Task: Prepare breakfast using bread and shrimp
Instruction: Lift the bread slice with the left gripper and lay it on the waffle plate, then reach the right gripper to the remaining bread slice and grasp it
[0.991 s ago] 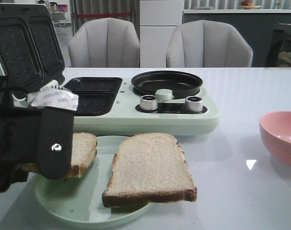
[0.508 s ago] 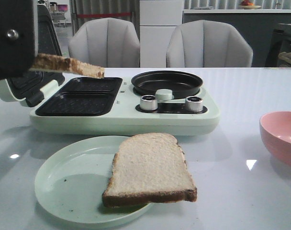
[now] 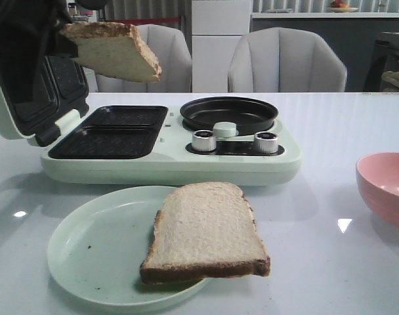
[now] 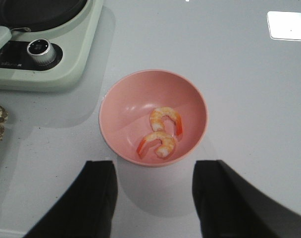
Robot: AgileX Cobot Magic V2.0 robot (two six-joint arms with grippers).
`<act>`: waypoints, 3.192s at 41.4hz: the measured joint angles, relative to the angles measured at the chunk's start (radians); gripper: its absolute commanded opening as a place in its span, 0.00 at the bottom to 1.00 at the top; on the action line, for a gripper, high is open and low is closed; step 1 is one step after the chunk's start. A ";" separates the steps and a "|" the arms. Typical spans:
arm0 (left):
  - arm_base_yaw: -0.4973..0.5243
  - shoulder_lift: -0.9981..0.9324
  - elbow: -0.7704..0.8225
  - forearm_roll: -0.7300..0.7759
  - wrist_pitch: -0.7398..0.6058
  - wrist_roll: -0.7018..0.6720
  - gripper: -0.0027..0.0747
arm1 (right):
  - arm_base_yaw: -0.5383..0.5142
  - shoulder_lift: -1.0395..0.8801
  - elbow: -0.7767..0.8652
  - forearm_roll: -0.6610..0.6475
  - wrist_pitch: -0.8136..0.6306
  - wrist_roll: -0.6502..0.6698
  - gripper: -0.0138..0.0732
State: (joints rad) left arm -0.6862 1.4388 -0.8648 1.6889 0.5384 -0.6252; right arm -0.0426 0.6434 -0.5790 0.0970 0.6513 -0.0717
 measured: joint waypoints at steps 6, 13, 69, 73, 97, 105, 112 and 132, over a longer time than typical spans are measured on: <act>0.080 0.155 -0.150 0.004 -0.026 0.000 0.16 | 0.000 0.000 0.000 0.000 0.000 0.000 0.69; 0.139 0.330 -0.318 0.006 -0.032 0.000 0.16 | 0.000 0.000 0.000 0.000 0.000 0.000 0.69; 0.221 0.647 -0.563 0.010 -0.063 0.000 0.65 | 0.000 0.000 0.000 0.000 0.000 0.000 0.69; 0.223 0.617 -0.533 0.010 -0.061 0.000 0.65 | 0.000 0.000 0.000 0.000 0.000 0.000 0.69; 0.147 0.406 -0.323 0.006 0.092 -0.024 0.65 | 0.000 0.000 0.000 0.000 0.000 0.000 0.69; -0.002 0.321 -0.284 -0.175 0.212 -0.021 0.65 | 0.000 0.000 0.000 0.000 0.000 0.000 0.69; -0.112 0.219 -0.284 -0.621 0.306 0.093 0.65 | 0.000 0.000 0.000 0.000 0.000 0.000 0.69; -0.211 -0.277 -0.163 -1.288 0.369 0.299 0.65 | 0.000 0.000 0.000 0.000 0.000 0.000 0.69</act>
State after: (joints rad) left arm -0.8975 1.1614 -1.0279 0.4005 0.9069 -0.3258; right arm -0.0426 0.6434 -0.5790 0.0970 0.6513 -0.0717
